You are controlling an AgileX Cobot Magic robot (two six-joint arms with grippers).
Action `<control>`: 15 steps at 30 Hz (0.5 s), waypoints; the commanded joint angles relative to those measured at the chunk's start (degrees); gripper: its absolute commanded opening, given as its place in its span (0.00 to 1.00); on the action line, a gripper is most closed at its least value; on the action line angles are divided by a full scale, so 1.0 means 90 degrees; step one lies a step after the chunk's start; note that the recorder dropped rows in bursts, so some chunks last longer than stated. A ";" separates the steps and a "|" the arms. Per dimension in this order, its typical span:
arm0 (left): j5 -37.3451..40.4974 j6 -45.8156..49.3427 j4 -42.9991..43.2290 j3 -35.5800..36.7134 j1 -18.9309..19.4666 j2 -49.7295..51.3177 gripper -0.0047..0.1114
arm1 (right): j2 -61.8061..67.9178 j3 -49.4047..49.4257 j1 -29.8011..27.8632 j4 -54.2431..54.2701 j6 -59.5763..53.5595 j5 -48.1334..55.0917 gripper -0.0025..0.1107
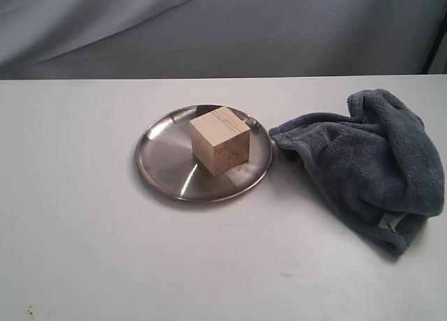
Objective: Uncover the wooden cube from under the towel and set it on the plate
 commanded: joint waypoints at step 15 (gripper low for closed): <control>-0.0013 0.0007 -0.0053 0.0032 0.0011 -0.0015 0.04 | -0.0029 0.0022 -0.0009 0.0228 -0.0017 0.0719 0.02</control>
